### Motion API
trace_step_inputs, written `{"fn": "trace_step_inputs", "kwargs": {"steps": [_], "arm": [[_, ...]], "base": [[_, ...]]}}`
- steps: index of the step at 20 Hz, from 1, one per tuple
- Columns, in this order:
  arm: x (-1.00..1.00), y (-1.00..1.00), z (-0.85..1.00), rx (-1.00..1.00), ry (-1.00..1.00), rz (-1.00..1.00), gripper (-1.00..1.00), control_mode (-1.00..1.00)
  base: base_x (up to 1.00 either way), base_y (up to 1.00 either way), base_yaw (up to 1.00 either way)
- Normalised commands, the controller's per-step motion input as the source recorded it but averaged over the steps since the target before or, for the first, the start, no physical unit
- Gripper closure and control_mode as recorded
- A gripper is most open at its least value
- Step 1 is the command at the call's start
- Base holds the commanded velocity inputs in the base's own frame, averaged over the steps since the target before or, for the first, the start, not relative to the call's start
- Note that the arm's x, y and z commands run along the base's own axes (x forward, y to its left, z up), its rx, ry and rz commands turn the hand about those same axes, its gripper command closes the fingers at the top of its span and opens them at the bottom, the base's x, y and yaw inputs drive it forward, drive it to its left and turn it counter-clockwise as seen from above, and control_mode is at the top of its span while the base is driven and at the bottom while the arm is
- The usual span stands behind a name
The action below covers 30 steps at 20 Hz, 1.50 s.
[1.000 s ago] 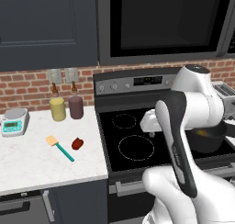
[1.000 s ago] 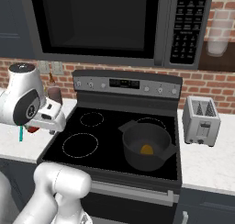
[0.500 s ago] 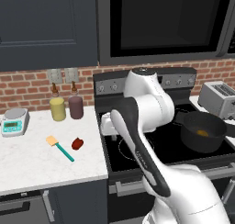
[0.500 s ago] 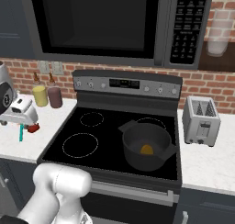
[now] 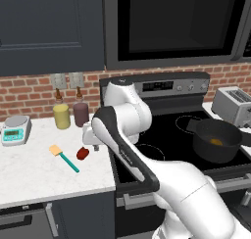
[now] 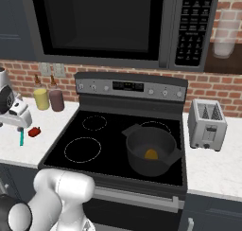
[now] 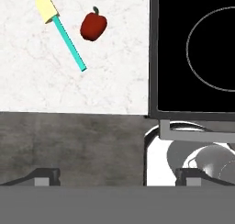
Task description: Put the bell pepper and avocado in the pot. Retrieve the spatula and lightly stir the vegetables in the pot.
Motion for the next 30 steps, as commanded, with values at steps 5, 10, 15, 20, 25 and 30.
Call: {"fn": "trace_step_inputs", "kwargs": {"steps": [5, 10, 15, 20, 25, 30], "arm": [[0.42, 0.26, -0.3, -0.02, 0.01, -0.01, -1.0, -1.0], [0.48, 0.1, -0.19, -0.11, 0.04, -0.11, -1.0, -1.0], [0.46, 0.03, -0.2, -0.03, 0.01, -0.14, -1.0, -1.0], [0.35, 0.15, -0.2, -0.01, 0.0, -0.07, -1.0, -1.0], [0.36, 0.28, -0.36, 0.0, 0.0, -0.04, -1.0, -1.0], [0.3, 0.23, -0.38, 0.0, 0.04, -0.03, -1.0, -1.0]], "base": [[0.0, 0.0, 0.0], [0.0, 0.0, 0.0], [0.0, 0.0, 0.0], [0.0, 0.0, 0.0], [0.0, 0.0, 0.0], [0.0, 0.0, 0.0]]}}
